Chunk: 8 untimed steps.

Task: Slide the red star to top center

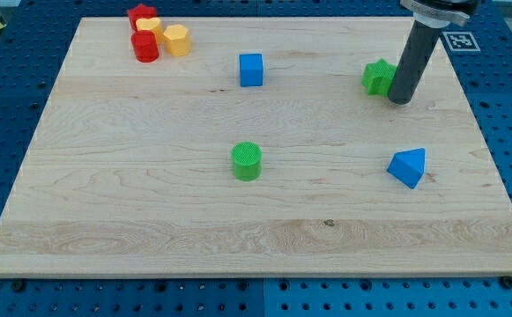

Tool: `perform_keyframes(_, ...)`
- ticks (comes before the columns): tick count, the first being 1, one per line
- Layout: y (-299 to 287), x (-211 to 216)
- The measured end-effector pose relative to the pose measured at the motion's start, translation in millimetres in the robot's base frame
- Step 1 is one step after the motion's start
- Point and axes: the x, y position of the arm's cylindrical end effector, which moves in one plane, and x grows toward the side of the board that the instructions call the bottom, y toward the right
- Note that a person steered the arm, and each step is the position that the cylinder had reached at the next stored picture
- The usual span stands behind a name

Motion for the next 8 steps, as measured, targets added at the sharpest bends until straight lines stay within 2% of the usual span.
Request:
perform_keyframes(3,0,0)
perform_keyframes(4,-25,15)
perform_keyframes(6,-125,32)
perform_keyframes(8,-222,29)
